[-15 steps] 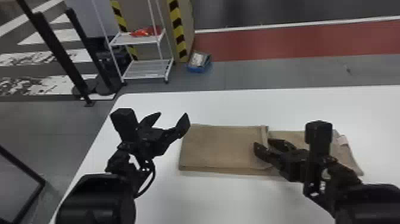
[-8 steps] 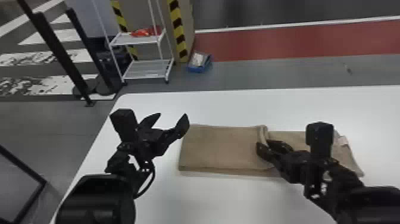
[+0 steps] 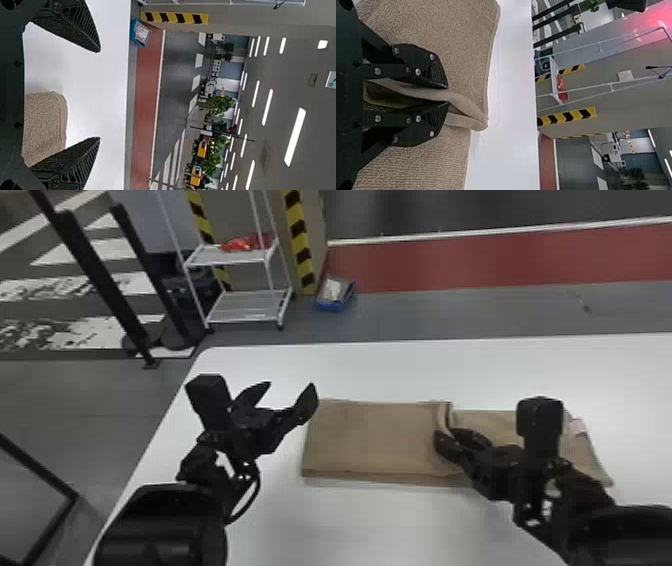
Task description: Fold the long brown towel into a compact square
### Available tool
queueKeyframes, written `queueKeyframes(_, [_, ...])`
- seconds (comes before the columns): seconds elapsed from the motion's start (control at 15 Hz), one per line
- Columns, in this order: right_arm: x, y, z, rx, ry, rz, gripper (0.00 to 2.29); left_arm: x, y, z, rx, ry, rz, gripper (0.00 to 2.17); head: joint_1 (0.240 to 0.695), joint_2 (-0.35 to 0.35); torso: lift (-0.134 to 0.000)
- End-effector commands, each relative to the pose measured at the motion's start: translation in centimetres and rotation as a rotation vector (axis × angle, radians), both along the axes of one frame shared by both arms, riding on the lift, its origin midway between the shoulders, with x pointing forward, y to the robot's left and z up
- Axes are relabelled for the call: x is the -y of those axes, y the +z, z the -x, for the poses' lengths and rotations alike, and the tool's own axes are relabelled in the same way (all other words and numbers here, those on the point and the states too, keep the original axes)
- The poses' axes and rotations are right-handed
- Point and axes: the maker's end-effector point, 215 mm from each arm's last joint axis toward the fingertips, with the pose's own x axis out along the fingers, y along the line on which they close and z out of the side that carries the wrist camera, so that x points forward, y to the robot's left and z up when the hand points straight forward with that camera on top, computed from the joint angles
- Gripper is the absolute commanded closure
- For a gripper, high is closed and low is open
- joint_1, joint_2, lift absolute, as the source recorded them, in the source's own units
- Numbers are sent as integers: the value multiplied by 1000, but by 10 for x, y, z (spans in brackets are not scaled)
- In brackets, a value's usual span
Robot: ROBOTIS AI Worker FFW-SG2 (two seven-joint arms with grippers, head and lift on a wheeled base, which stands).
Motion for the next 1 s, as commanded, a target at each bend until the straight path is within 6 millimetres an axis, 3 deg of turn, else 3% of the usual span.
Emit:
queueKeyframes(0.0, [-2, 7, 1, 10, -1, -7, 539, 0, -1, 0, 0, 1, 0, 97, 695, 200, -125])
queueKeyframes(0.27, [0, 14, 6, 24, -8, -10, 491, -2, -1, 0, -1, 2, 0, 97, 695, 202, -125])
queueKeyframes(0.6, [4, -1, 7, -9, -11, 35, 505, -2, -3, -1, -4, 1, -1, 97, 695, 198, -125])
queueKeyframes(0.93, [2, 1, 7, -6, -7, 31, 947, -5, -5, 0, -6, 5, -2, 97, 695, 200, -125])
